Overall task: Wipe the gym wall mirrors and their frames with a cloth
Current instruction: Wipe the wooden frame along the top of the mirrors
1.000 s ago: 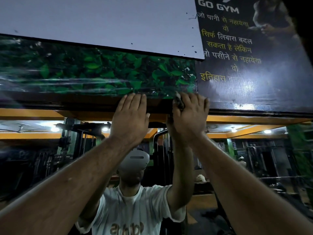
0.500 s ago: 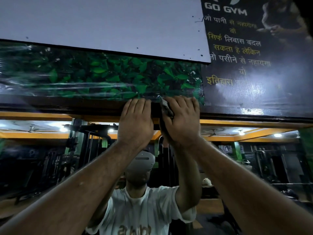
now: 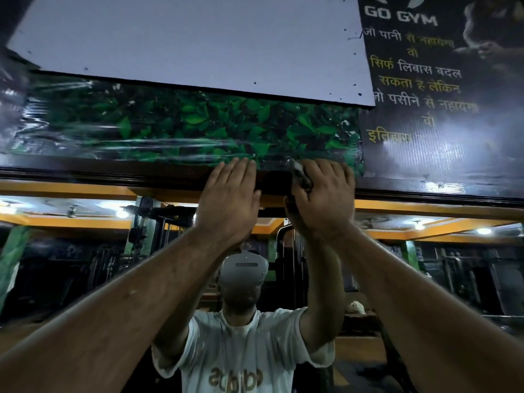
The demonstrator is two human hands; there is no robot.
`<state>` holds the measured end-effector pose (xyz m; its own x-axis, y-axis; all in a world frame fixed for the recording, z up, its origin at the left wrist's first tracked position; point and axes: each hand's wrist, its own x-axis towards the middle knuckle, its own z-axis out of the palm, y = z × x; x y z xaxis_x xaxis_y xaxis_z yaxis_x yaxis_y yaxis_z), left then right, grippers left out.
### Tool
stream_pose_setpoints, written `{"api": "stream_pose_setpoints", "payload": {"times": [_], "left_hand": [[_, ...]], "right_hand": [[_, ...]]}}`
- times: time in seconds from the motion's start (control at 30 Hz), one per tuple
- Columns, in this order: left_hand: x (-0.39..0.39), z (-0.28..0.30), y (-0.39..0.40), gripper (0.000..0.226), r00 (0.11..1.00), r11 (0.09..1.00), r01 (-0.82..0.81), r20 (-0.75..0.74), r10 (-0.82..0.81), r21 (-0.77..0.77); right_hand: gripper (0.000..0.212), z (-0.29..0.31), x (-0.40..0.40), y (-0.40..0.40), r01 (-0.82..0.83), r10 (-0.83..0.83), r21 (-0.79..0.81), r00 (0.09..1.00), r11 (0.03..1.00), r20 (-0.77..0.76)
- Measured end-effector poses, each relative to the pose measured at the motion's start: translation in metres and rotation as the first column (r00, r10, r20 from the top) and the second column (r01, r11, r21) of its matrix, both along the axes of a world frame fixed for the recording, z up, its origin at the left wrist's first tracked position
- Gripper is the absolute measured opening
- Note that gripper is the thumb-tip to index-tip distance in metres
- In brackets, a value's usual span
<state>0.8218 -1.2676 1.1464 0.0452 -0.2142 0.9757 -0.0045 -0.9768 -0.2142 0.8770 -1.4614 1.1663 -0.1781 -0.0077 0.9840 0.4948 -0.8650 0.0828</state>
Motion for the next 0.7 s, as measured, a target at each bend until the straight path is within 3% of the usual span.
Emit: {"api": "stream_pose_setpoints", "payload": {"times": [0.1,0.2,0.3,0.47,0.5,0.63,0.7], "left_hand": [[-0.001,0.0,0.026,0.06,0.999,0.999,-0.034,-0.013,0.034,-0.005],[-0.004,0.004,0.042,0.061,0.999,0.995,-0.02,-0.043,0.024,0.096],[-0.011,0.007,0.061,0.057,0.999,0.998,0.003,-0.034,-0.001,0.063],[-0.015,0.006,0.105,0.061,0.999,0.998,-0.045,-0.02,0.046,0.04],[-0.015,0.007,0.109,0.061,0.998,0.997,-0.046,-0.031,0.047,0.058],[-0.017,0.009,0.119,0.06,0.999,0.99,-0.015,-0.045,0.022,0.137],[-0.022,0.008,0.128,0.059,0.999,0.996,-0.012,-0.03,0.015,0.093]], "right_hand": [[0.044,0.0,-0.006,0.037,-0.01,0.016,0.165,0.999,0.986,-0.036],[0.044,-0.004,-0.011,0.084,0.006,-0.006,-0.011,0.999,1.0,0.051],[0.046,-0.002,-0.013,0.083,0.01,-0.003,-0.097,0.997,0.995,0.075],[0.039,-0.001,-0.014,0.093,-0.039,0.039,0.226,0.999,0.973,0.006],[0.04,-0.001,-0.017,0.108,-0.042,0.045,0.225,0.999,0.973,-0.006],[0.043,-0.006,-0.022,0.137,0.018,-0.014,-0.051,0.996,0.999,0.086],[0.042,-0.003,-0.021,0.126,0.03,-0.027,-0.033,0.997,0.999,0.07]]}}
